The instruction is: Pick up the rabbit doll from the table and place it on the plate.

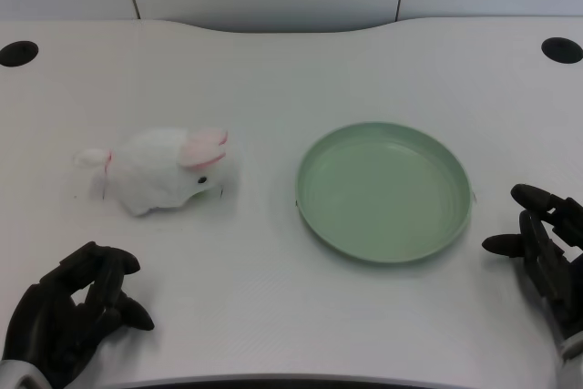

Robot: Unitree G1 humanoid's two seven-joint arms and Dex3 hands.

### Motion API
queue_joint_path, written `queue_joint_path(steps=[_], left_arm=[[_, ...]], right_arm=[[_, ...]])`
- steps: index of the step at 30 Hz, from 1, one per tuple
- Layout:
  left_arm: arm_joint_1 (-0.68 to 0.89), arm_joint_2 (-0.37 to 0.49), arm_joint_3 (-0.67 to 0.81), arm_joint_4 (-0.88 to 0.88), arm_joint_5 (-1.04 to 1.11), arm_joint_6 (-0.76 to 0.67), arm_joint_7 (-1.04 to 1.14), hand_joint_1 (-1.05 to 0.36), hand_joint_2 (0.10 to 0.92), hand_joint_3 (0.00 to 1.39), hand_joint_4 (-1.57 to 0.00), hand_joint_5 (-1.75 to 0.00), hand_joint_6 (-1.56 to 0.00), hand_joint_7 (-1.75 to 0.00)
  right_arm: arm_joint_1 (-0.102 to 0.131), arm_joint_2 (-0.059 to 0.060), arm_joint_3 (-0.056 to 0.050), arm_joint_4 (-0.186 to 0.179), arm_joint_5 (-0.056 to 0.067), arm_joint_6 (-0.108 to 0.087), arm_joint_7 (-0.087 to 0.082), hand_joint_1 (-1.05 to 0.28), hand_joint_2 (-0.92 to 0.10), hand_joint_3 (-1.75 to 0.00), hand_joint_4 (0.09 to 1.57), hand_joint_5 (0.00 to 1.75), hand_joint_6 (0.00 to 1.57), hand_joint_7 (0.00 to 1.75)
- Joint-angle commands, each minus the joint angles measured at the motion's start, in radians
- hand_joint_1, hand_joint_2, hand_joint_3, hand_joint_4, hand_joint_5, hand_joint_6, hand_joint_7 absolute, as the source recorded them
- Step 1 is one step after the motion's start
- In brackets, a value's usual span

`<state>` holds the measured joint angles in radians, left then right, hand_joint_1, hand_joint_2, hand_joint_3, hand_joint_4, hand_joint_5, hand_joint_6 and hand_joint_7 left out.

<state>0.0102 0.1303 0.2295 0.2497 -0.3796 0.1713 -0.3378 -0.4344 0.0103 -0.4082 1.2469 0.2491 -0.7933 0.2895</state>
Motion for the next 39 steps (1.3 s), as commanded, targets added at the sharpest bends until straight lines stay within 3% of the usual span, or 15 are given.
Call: queue_joint_path(steps=[1,6,11,15,21,26,29,33,37,39], left_arm=[[0.019,0.005,0.004,-0.005,0.013,0.02,0.023,-0.58,0.921,0.6,-0.54,-1.75,-0.55,-1.45],[0.017,0.004,0.005,-0.008,0.016,0.024,0.022,-0.58,0.921,0.6,-0.55,-1.75,-0.55,-1.44],[0.014,0.004,0.009,-0.005,0.013,0.031,0.022,-0.59,0.921,0.58,-0.56,-1.75,-0.57,-1.44],[0.016,0.006,0.006,-0.005,0.023,0.022,0.019,-0.59,0.921,0.59,-0.56,-1.75,-0.57,-1.44],[0.023,0.009,0.003,-0.007,0.03,0.014,0.016,-0.59,0.921,0.61,-0.56,-1.75,-0.56,-1.46],[0.025,0.004,0.004,-0.006,0.02,-0.048,-0.018,-0.63,0.921,0.51,-0.55,-1.75,-0.52,-1.48],[0.038,0.014,-0.015,-0.04,0.061,-0.138,-0.03,-0.63,0.921,0.53,-0.58,-1.75,-0.5,-1.51],[0.048,0.023,-0.034,-0.083,0.132,-0.265,-0.014,-0.64,0.921,0.55,-0.58,-1.75,-0.49,-1.53],[0.035,0.075,-0.053,-0.141,0.199,-0.337,-0.028,-0.62,0.921,0.65,-0.57,-1.75,-0.48,-1.48],[0.03,0.087,-0.057,-0.158,0.214,-0.343,-0.023,-0.62,0.921,0.65,-0.57,-1.75,-0.54,-1.37]], right_arm=[[-0.002,-0.011,0.009,-0.008,-0.011,-0.006,-0.022,-0.45,-0.92,-0.3,0.84,0.96,0.87,0.4],[-0.002,-0.012,0.012,-0.008,-0.015,-0.01,-0.028,-0.45,-0.92,-0.31,0.84,0.96,0.87,0.41],[-0.006,-0.009,0.002,-0.005,0.001,-0.007,-0.006,-0.45,-0.92,-0.3,0.84,0.95,0.87,0.4],[-0.007,-0.007,-0.003,-0.006,0.005,-0.003,0.001,-0.45,-0.92,-0.29,0.84,0.94,0.88,0.4],[-0.002,-0.013,0.015,-0.006,-0.026,-0.006,-0.042,-0.46,-0.92,-0.28,0.85,0.94,0.88,0.4],[-0.001,-0.012,0.023,-0.007,-0.038,-0.01,-0.064,-0.46,-0.92,-0.29,0.87,0.94,0.89,0.4],[-0.001,-0.009,0.024,-0.008,-0.033,-0.01,-0.066,-0.46,-0.92,-0.29,0.87,0.93,0.89,0.4],[-0.003,-0.004,0.019,-0.009,-0.019,-0.008,-0.052,-0.45,-0.92,-0.27,0.88,0.93,0.9,0.39],[-0.003,-0.001,0.026,-0.01,-0.03,-0.012,-0.067,-0.45,-0.92,-0.27,0.87,0.92,0.9,0.39],[-0.003,-0.002,0.028,-0.008,-0.032,-0.015,-0.071,-0.46,-0.92,-0.28,0.86,0.92,0.9,0.39]])
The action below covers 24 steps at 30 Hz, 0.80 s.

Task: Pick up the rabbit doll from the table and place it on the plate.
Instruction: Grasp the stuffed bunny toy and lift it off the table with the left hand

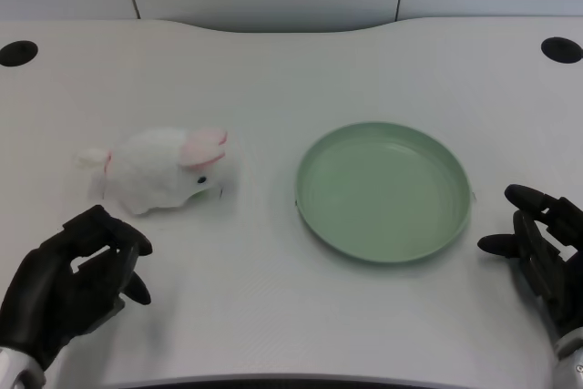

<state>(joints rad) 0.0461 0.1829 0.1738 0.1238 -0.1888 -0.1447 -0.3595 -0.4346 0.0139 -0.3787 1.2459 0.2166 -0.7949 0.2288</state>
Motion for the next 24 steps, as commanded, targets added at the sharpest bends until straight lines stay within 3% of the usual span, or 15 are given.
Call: queue_joint_path(steps=[1,3,4,5,7,11,13,14,17,20,24], left_arm=[[-0.006,0.036,-0.003,-0.034,0.024,-0.028,0.001,-0.62,0.921,0.65,-0.57,-1.75,-0.55,-1.35],[-0.034,0.058,-0.006,-0.079,0.019,-0.001,-0.006,-0.62,0.921,0.64,-0.58,-1.66,-0.6,-1.17],[-0.051,0.074,-0.011,-0.102,0.028,0.009,-0.011,-0.64,0.921,0.62,-0.6,-1.6,-0.65,-1.05],[-0.066,0.089,-0.016,-0.113,0.032,0.01,-0.021,-0.65,0.921,0.58,-0.59,-1.47,-0.68,-0.87],[-0.086,0.118,-0.029,-0.122,0.057,0.006,-0.03,-0.64,0.921,0.54,-0.57,-1.37,-0.7,-0.74],[-0.166,0.188,-0.057,-0.072,0.119,-0.061,-0.058,-0.62,0.921,0.38,-0.56,-0.96,-0.72,-0.28],[-0.196,0.209,-0.068,-0.046,0.144,-0.098,-0.065,-0.62,0.921,0.35,-0.56,-0.89,-0.73,-0.2],[-0.214,0.224,-0.078,-0.038,0.17,-0.112,-0.062,-0.65,0.921,0.29,-0.53,-0.75,-0.68,-0.11],[-0.268,0.261,-0.106,-0.001,0.257,-0.176,-0.041,-0.69,0.921,0.21,-0.45,-0.59,-0.6,-0.02],[-0.317,0.308,-0.141,0.045,0.38,-0.239,-0.009,-0.73,0.921,0.2,-0.36,-0.51,-0.53,0.0],[-0.365,0.348,-0.187,0.098,0.498,-0.269,0.021,-0.83,0.921,0.16,-0.19,-0.35,-0.36,0.0]], right_arm=[[-0.002,-0.006,-0.001,-0.006,0.001,-0.014,-0.011,-0.46,-0.92,-0.28,0.86,0.91,0.9,0.39],[-0.005,0.0,-0.013,-0.003,0.02,-0.014,0.013,-0.45,-0.92,-0.28,0.88,0.92,0.9,0.39],[-0.005,0.001,-0.013,-0.004,0.02,-0.013,0.013,-0.44,-0.92,-0.28,0.89,0.92,0.9,0.38],[-0.004,0.001,-0.013,-0.004,0.019,-0.013,0.012,-0.43,-0.92,-0.28,0.9,0.92,0.9,0.38],[-0.003,0.0,-0.009,-0.006,0.012,-0.01,0.002,-0.42,-0.92,-0.29,0.91,0.92,0.9,0.37],[-0.005,-0.002,-0.005,0.001,0.0,-0.017,-0.014,-0.44,-0.92,-0.29,0.91,0.92,0.92,0.37],[-0.008,0.0,-0.007,0.004,0.003,-0.012,-0.015,-0.44,-0.92,-0.29,0.92,0.92,0.92,0.37],[-0.011,0.002,-0.01,0.005,0.01,-0.005,-0.009,-0.43,-0.92,-0.29,0.93,0.93,0.92,0.37],[-0.017,0.008,-0.022,0.007,0.026,-0.001,0.007,-0.41,-0.92,-0.28,0.94,0.94,0.92,0.36],[-0.018,0.009,-0.021,0.011,0.02,-0.001,0.001,-0.42,-0.92,-0.27,0.94,0.94,0.92,0.36],[-0.016,0.01,-0.027,0.01,0.024,0.003,0.008,-0.43,-0.92,-0.27,0.93,0.93,0.92,0.35]])
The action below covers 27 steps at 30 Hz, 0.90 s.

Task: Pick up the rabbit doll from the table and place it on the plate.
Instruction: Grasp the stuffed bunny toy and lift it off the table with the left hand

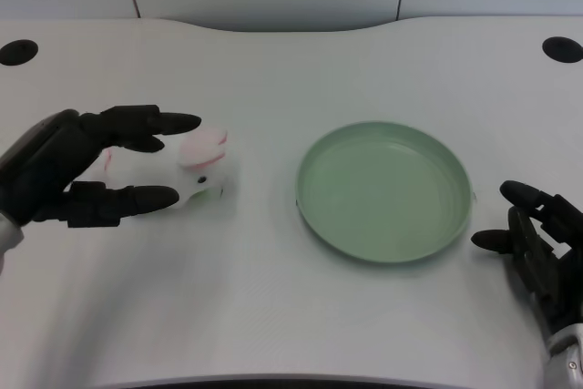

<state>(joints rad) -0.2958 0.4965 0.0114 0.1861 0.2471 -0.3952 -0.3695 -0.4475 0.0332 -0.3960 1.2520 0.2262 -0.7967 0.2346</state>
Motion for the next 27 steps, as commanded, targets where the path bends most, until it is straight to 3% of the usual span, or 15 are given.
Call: queue_joint_path(steps=[1,4,6,11,13,16,21,25,26,27], left_arm=[[-0.031,0.04,-0.032,0.045,0.081,-0.023,0.041,-0.85,0.921,0.14,-0.17,-0.32,-0.33,0.0],[-0.073,0.065,-0.072,0.081,0.172,-0.018,0.067,-0.93,0.921,0.13,-0.08,-0.23,-0.22,0.0],[-0.106,0.075,-0.099,0.104,0.224,-0.002,0.074,-0.97,0.921,0.11,-0.02,-0.17,-0.15,0.0],[-0.18,0.095,-0.161,0.147,0.314,0.046,0.069,-1.04,0.921,0.09,0.0,-0.01,-0.05,-0.01],[-0.207,0.101,-0.188,0.165,0.356,0.063,0.077,-1.05,0.921,0.09,0.0,0.0,-0.03,0.0],[-0.254,0.105,-0.224,0.193,0.4,0.089,0.066,-1.05,0.921,0.11,0.0,0.0,0.0,0.0],[-0.282,0.112,-0.25,0.216,0.409,0.1,0.067,-1.05,0.921,0.12,0.0,0.0,0.0,0.0],[-0.366,0.106,-0.292,0.272,0.438,0.159,0.019,-1.05,0.914,0.09,0.0,0.0,-0.01,-0.01],[-0.369,0.107,-0.296,0.274,0.436,0.162,0.02,-1.05,0.915,0.09,0.0,0.0,-0.01,-0.01],[-0.384,0.101,-0.306,0.302,0.437,0.167,0.02,-1.05,0.916,0.09,0.0,0.0,-0.01,-0.01]], right_arm=[[-0.003,-0.009,-0.009,0.003,0.013,0.005,0.001,-0.43,-0.92,-0.27,0.93,0.92,0.92,0.35],[-0.005,-0.01,-0.015,0.004,0.015,0.003,0.003,-0.42,-0.92,-0.27,0.92,0.93,0.92,0.35],[-0.004,-0.014,-0.014,0.006,0.009,-0.001,0.001,-0.42,-0.92,-0.27,0.94,0.94,0.92,0.35],[-0.011,-0.019,-0.015,0.01,0.0,0.009,-0.021,-0.43,-0.92,-0.27,0.95,0.94,0.94,0.36],[-0.014,-0.019,-0.021,0.011,0.007,0.013,-0.011,-0.43,-0.92,-0.26,0.93,0.93,0.95,0.37],[-0.015,-0.024,-0.023,0.016,0.004,0.014,0.002,-0.42,-0.92,-0.27,0.92,0.96,0.95,0.38],[-0.017,-0.029,-0.022,0.021,0.0,0.02,0.004,-0.44,-0.92,-0.27,0.89,0.98,0.94,0.39],[-0.018,-0.018,-0.028,0.018,0.003,-0.003,-0.01,-0.41,-0.92,-0.26,0.89,0.99,0.93,0.39],[-0.018,-0.018,-0.029,0.019,0.002,-0.003,-0.01,-0.41,-0.92,-0.26,0.89,0.98,0.92,0.39],[-0.019,-0.023,-0.03,0.019,0.004,0.0,0.001,-0.4,-0.92,-0.26,0.89,0.98,0.92,0.39]])
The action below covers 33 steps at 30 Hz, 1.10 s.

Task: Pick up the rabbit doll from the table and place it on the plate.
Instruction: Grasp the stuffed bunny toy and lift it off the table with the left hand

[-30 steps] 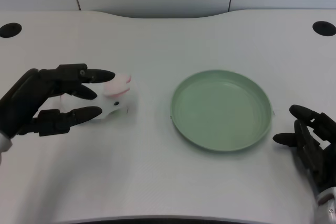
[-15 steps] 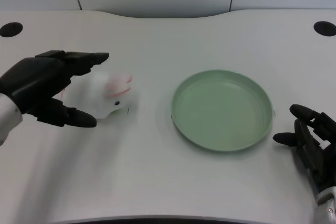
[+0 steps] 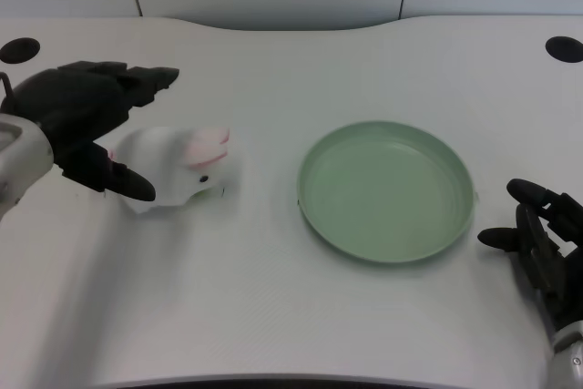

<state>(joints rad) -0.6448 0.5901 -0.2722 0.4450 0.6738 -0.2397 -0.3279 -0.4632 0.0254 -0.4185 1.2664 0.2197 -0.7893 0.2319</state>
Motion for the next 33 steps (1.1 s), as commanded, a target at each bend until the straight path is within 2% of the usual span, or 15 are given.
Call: queue_joint_path(steps=[1,4,5,7,9,13,15,17,20,22,25,27,30,32,33], left_arm=[[-0.047,0.003,-0.031,0.066,0.009,0.014,-0.021,-1.05,0.919,0.08,0.0,0.0,-0.02,-0.01],[-0.086,-0.013,-0.066,0.14,0.008,0.013,-0.025,-1.05,0.921,0.07,0.0,0.0,-0.03,-0.01],[-0.095,-0.018,-0.076,0.158,0.006,0.011,-0.028,-1.05,0.92,0.07,0.0,0.0,-0.03,-0.01],[-0.11,-0.027,-0.089,0.189,-0.004,0.008,-0.034,-1.05,0.917,0.06,0.0,0.0,-0.03,-0.01],[-0.128,-0.04,-0.105,0.225,-0.003,0.008,-0.037,-1.05,0.915,0.05,0.0,0.0,-0.03,-0.01],[-0.179,-0.078,-0.143,0.329,0.008,0.008,-0.033,-1.05,0.904,0.03,0.0,0.0,-0.03,-0.01],[-0.209,-0.098,-0.163,0.391,0.014,-0.002,-0.02,-1.05,0.904,0.03,-0.01,0.0,-0.04,-0.01],[-0.233,-0.116,-0.177,0.441,0.016,-0.008,-0.004,-1.05,0.901,0.02,-0.03,-0.02,-0.05,-0.02],[-0.271,-0.149,-0.195,0.517,0.02,-0.004,0.022,-1.05,0.899,0.01,-0.05,-0.02,-0.07,-0.02],[-0.291,-0.163,-0.205,0.561,0.022,-0.009,0.041,-1.05,0.904,0.01,-0.05,-0.02,-0.07,-0.02],[-0.324,-0.186,-0.225,0.64,0.039,-0.011,0.08,-1.05,0.908,0.01,-0.06,-0.03,-0.08,-0.02],[-0.341,-0.2,-0.238,0.687,0.046,-0.011,0.102,-1.05,0.909,0.01,-0.06,-0.03,-0.08,-0.03],[-0.353,-0.22,-0.26,0.747,0.059,-0.006,0.139,-1.05,0.902,0.01,-0.08,-0.04,-0.09,-0.03],[-0.362,-0.232,-0.275,0.776,0.068,0.003,0.151,-1.05,0.907,0.01,-0.07,-0.03,-0.08,-0.02],[-0.364,-0.238,-0.28,0.789,0.072,0.007,0.159,-1.05,0.906,0.01,-0.07,-0.04,-0.09,-0.02]], right_arm=[[-0.003,-0.019,-0.008,0.004,0.013,-0.005,0.012,-0.42,-0.92,-0.23,0.91,0.99,0.93,0.4],[-0.001,-0.02,-0.007,0.003,0.01,0.002,0.006,-0.43,-0.92,-0.23,0.9,0.98,0.92,0.39],[-0.004,-0.022,-0.011,0.003,0.016,0.006,0.015,-0.42,-0.92,-0.24,0.89,0.98,0.91,0.39],[0.003,-0.013,-0.006,-0.003,0.01,-0.008,0.003,-0.39,-0.92,-0.26,0.89,0.99,0.9,0.39],[0.01,-0.005,-0.005,-0.005,0.008,-0.021,-0.001,-0.39,-0.92,-0.27,0.87,1.03,0.89,0.39],[0.012,-0.006,-0.012,-0.006,0.024,-0.02,0.043,-0.42,-0.92,-0.26,0.88,1.1,0.9,0.42],[0.017,-0.006,-0.011,-0.008,0.023,-0.027,0.052,-0.42,-0.92,-0.26,0.86,1.1,0.9,0.43],[0.021,-0.006,-0.01,-0.008,0.022,-0.031,0.052,-0.42,-0.92,-0.26,0.87,1.02,0.91,0.43],[0.027,0.0,-0.004,-0.016,0.017,-0.027,0.036,-0.44,-0.92,-0.27,0.9,0.97,0.89,0.42],[0.029,0.002,-0.004,-0.021,0.021,-0.021,0.037,-0.45,-0.92,-0.27,0.9,0.95,0.88,0.4],[0.031,0.001,-0.002,-0.024,0.019,-0.018,0.035,-0.46,-0.92,-0.27,0.89,0.95,0.89,0.39],[0.033,0.004,-0.001,-0.027,0.018,-0.024,0.027,-0.45,-0.92,-0.27,0.9,0.95,0.9,0.39],[0.038,0.004,0.002,-0.032,0.015,-0.038,0.026,-0.45,-0.92,-0.27,0.9,0.95,0.9,0.39],[0.042,0.004,0.003,-0.034,0.014,-0.037,0.025,-0.45,-0.92,-0.28,0.88,0.95,0.9,0.38],[0.045,0.003,0.003,-0.037,0.017,-0.034,0.031,-0.45,-0.92,-0.28,0.88,0.94,0.9,0.38]])
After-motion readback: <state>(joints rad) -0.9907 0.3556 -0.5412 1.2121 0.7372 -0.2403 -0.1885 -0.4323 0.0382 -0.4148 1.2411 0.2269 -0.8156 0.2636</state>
